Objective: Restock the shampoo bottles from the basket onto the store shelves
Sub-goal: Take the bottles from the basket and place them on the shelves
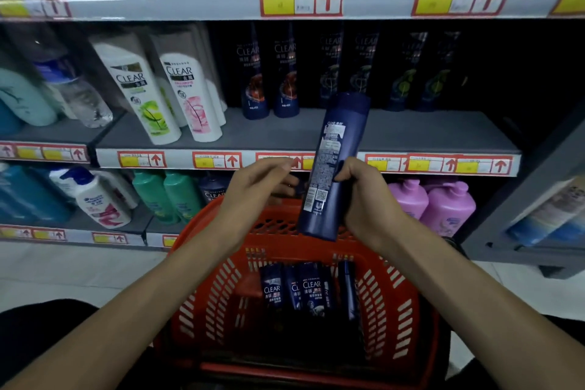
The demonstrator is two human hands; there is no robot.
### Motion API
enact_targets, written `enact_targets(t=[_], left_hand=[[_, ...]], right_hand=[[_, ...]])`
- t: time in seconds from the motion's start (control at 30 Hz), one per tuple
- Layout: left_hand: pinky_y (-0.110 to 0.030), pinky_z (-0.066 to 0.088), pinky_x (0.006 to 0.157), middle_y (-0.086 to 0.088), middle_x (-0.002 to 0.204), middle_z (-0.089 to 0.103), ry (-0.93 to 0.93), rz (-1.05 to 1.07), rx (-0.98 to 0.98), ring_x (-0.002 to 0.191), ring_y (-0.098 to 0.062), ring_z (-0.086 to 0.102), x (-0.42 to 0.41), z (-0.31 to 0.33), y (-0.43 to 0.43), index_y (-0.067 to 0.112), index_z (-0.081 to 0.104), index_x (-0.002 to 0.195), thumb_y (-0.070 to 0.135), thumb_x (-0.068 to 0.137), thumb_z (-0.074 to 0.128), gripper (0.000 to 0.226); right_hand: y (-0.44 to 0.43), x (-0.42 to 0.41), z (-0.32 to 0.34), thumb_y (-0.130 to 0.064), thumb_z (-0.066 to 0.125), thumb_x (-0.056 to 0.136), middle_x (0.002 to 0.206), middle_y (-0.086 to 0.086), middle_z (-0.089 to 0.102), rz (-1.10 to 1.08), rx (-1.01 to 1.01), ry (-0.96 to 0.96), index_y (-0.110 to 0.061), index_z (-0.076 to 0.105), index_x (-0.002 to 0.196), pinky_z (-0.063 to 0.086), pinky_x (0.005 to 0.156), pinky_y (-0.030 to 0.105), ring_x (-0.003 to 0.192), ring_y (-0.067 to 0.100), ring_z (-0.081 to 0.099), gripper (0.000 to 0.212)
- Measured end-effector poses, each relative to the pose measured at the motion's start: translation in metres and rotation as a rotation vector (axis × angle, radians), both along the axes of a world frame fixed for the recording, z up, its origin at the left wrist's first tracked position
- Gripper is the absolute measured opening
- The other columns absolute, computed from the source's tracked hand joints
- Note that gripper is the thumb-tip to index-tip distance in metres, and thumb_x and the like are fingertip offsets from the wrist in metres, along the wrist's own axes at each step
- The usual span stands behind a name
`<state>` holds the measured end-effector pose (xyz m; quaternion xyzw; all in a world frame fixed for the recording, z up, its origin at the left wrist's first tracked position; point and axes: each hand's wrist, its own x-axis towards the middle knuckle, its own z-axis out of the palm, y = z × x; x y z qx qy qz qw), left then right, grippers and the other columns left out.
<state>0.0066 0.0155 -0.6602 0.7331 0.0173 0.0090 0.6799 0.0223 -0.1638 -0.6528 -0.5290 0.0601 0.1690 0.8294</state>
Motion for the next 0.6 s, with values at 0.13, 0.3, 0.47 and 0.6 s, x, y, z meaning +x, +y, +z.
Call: enact_targets(t=[0.13,0.3,0.47,0.6], left_hand=[[-0.033,0.057,0.086,0.007,0.107,0.078,-0.061,-0.064,0.057,0.101,-0.013,0.073,-0.001,0.006,-0.013,0.029,0.075,0.117,0.024,0.103,0.060,0.021],[-0.029,0.055,0.098,0.009,0.115,0.077,-0.076,-0.069,0.015,0.109,-0.008,0.071,-0.002,0.015,-0.023,0.027,0.072,0.124,0.029,0.103,0.058,0.025],[-0.034,0.053,0.101,0.009,0.111,0.078,-0.027,-0.039,-0.117,0.108,-0.009,0.072,0.005,0.025,-0.031,0.028,0.076,0.115,0.046,0.100,0.058,0.030],[-0.037,0.057,0.094,-0.004,0.106,0.079,-0.005,0.004,-0.219,0.103,-0.023,0.075,0.016,0.027,-0.030,0.020,0.076,0.118,0.039,0.098,0.065,0.029]], right_hand=[[0.001,0.001,-0.002,-0.030,0.063,0.073,0.094,0.003,0.073,-0.088,-0.263,-0.103,-0.022,0.064,0.110,0.054,0.087,0.046,0.089,0.025,0.067,0.037],[0.009,0.001,0.003,-0.039,0.074,0.090,0.097,-0.003,0.078,-0.183,-0.455,-0.308,-0.030,0.069,0.114,0.058,0.081,0.037,0.088,0.013,0.075,0.026],[0.020,0.009,0.006,-0.051,0.051,0.096,0.107,-0.006,0.076,-0.227,-0.477,-0.366,-0.048,0.063,0.129,0.056,0.097,0.050,0.102,0.015,0.072,0.035],[0.022,0.012,0.008,-0.022,0.055,0.102,0.099,0.001,0.074,-0.228,-0.499,-0.462,-0.051,0.050,0.143,0.058,0.092,0.050,0.095,0.020,0.073,0.051]])
